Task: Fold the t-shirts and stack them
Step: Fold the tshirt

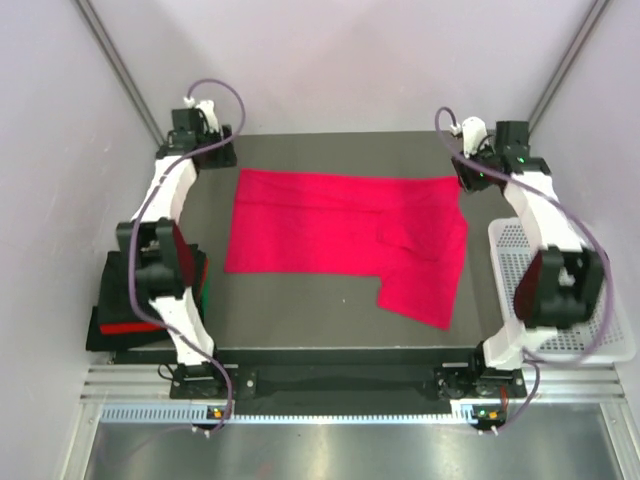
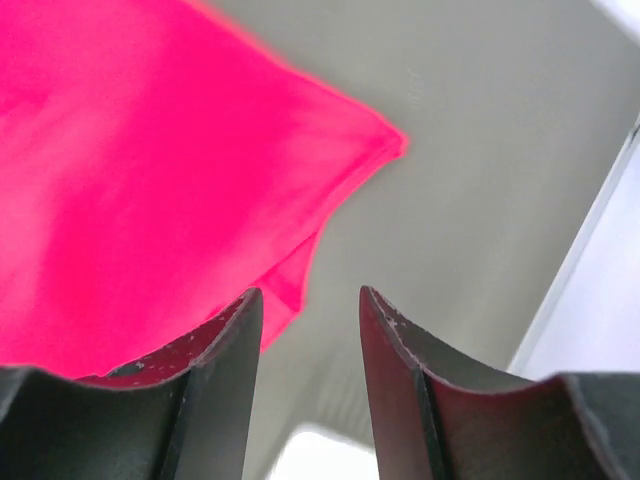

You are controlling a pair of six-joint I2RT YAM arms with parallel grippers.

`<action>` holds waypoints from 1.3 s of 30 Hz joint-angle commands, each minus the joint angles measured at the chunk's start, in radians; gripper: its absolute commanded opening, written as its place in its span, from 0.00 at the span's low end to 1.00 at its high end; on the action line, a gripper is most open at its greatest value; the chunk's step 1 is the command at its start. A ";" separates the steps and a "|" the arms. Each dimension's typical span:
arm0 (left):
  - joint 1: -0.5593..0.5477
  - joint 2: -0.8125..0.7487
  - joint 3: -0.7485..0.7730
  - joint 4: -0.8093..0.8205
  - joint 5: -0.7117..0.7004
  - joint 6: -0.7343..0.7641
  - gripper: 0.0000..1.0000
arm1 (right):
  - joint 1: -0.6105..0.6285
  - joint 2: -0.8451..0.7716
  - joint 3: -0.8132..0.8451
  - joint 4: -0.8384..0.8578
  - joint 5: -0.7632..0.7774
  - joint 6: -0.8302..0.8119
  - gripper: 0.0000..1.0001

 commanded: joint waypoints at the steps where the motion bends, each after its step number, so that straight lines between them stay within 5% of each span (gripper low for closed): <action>1: -0.001 -0.232 -0.156 0.010 0.130 -0.006 0.70 | 0.026 -0.216 -0.232 -0.106 -0.226 -0.316 0.44; 7: -0.015 -0.392 -0.362 -0.120 0.201 0.080 0.62 | 0.032 -0.344 -0.533 -0.473 -0.256 -0.767 0.40; 15: -0.015 -0.475 -0.468 -0.107 0.184 0.074 0.62 | 0.116 -0.592 -0.820 -0.479 -0.135 -1.051 0.39; 20: -0.014 -0.448 -0.450 -0.119 0.172 0.074 0.62 | 0.225 -0.685 -0.922 -0.446 -0.083 -1.056 0.39; 39: -0.015 -0.435 -0.448 -0.130 0.126 0.086 0.62 | 0.368 -0.560 -0.940 -0.421 -0.108 -0.943 0.37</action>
